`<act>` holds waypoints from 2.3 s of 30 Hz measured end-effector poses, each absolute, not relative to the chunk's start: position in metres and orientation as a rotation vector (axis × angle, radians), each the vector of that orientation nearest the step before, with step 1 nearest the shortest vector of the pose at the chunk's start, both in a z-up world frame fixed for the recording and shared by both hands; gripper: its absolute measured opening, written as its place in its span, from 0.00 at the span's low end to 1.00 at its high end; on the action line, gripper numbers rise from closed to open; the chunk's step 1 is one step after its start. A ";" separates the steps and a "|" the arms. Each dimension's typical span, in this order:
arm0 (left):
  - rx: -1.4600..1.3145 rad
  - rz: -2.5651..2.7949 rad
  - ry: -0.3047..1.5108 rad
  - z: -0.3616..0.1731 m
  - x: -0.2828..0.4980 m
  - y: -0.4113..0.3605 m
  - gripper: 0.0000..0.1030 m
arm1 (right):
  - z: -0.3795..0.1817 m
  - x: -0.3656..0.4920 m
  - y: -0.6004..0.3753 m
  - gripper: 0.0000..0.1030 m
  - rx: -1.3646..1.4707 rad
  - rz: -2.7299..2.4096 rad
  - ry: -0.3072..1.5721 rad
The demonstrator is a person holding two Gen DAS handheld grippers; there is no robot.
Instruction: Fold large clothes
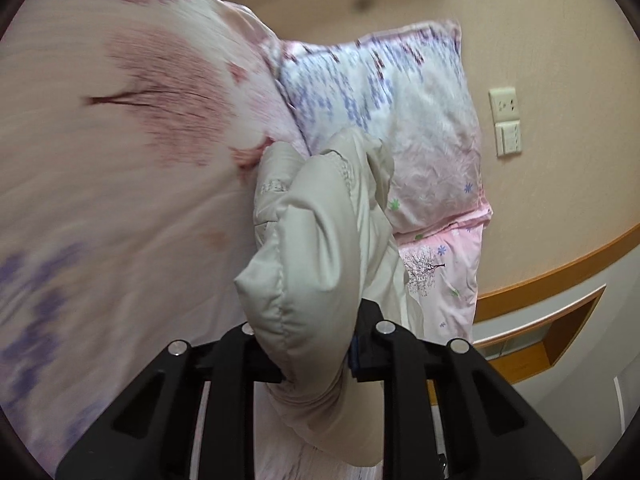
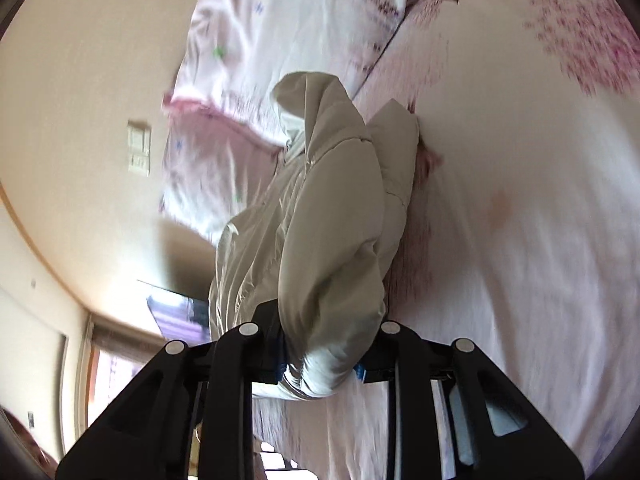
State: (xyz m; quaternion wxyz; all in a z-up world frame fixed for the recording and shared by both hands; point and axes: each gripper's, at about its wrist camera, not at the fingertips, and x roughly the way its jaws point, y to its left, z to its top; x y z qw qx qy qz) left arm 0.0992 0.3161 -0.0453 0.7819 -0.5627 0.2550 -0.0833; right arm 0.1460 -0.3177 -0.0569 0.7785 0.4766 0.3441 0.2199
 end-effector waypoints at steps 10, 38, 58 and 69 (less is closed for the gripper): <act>-1.185 -0.121 0.526 -0.057 0.070 0.318 0.61 | -0.009 0.097 -0.307 0.51 0.557 0.149 0.616; -1.044 -0.054 0.516 -0.058 0.085 0.298 0.51 | -0.010 0.202 -0.049 0.22 0.090 0.441 0.892; -0.547 -0.300 0.269 0.072 0.073 0.191 0.30 | -0.023 0.215 -0.036 0.22 -0.011 0.404 0.857; -0.427 -0.346 0.230 0.096 0.069 0.142 0.32 | -0.003 0.202 -0.071 0.22 0.137 0.484 0.824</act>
